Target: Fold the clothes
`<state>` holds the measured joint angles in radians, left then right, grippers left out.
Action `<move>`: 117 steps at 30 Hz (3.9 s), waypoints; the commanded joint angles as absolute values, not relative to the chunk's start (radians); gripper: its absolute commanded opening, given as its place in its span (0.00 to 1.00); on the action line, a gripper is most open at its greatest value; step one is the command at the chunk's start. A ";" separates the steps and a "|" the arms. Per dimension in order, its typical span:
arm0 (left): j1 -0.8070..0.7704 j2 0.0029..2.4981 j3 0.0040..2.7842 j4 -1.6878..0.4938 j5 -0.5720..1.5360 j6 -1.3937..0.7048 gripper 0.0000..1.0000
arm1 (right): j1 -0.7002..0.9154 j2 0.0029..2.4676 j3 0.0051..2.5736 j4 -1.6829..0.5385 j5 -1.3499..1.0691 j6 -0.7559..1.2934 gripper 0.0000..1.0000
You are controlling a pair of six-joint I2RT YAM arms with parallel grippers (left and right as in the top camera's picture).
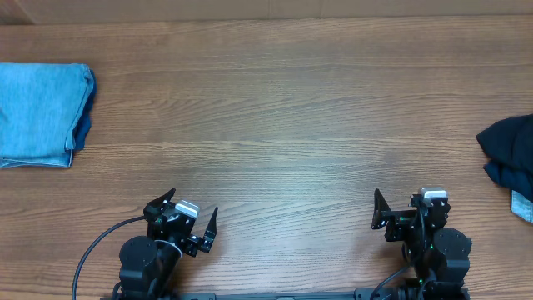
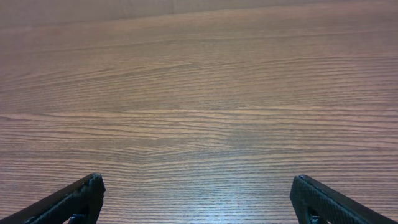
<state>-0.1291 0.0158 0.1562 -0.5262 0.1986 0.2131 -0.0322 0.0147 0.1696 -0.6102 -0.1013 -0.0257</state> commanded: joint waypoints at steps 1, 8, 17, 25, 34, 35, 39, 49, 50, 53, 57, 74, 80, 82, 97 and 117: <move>-0.125 0.004 0.145 -0.523 0.207 0.202 1.00 | -0.034 0.003 0.157 -0.607 -0.109 -0.027 1.00; -0.125 0.004 0.145 -0.523 0.207 0.202 1.00 | -0.034 0.003 0.157 -0.607 -0.109 -0.027 1.00; -0.125 0.004 0.145 -0.523 0.207 0.202 1.00 | -0.034 0.003 0.157 -0.607 -0.109 -0.027 1.00; -0.125 0.004 0.145 -0.523 0.207 0.202 1.00 | -0.034 0.003 0.156 -0.607 -0.109 -0.027 1.00; -0.125 0.004 0.145 -0.523 0.207 0.202 1.00 | -0.034 0.003 0.156 -0.607 -0.109 -0.027 1.00; -0.125 0.004 0.145 -0.523 0.207 0.202 1.00 | -0.034 0.003 0.157 -0.607 -0.109 -0.027 1.00; -0.125 0.004 0.145 -0.523 0.207 0.202 1.00 | -0.034 0.003 0.156 -0.607 -0.109 -0.027 1.00; -0.125 0.004 0.145 -0.523 0.207 0.202 1.00 | -0.034 0.003 0.156 -0.449 -0.546 -0.027 1.00; -0.125 0.004 0.145 -0.523 0.207 0.202 1.00 | -0.034 0.003 0.156 -0.442 -0.611 -0.027 1.00; -0.125 0.004 0.145 -0.523 0.207 0.202 1.00 | -0.034 0.003 0.156 -0.443 -0.681 -0.008 1.00; -0.125 0.004 0.145 -0.522 0.206 0.203 1.00 | -0.034 0.004 0.167 -0.440 -0.556 0.168 1.00; -0.125 0.004 0.146 -0.393 0.271 0.160 1.00 | -0.034 0.655 0.695 -0.646 -0.522 0.255 1.00; -0.125 0.005 0.215 -0.369 0.258 0.011 1.00 | -0.037 0.873 0.863 -0.624 -0.658 0.259 1.00; -0.125 0.008 0.277 -0.414 0.232 -0.006 1.00 | -0.049 0.944 0.933 -0.663 -0.599 0.265 1.00; -0.125 0.614 1.143 -0.889 -0.034 0.039 1.00 | -0.394 1.366 1.533 -1.139 -0.053 0.418 1.00; -0.125 1.150 1.719 -1.248 0.041 0.082 1.00 | -0.733 1.645 1.533 -0.792 -0.022 0.437 0.95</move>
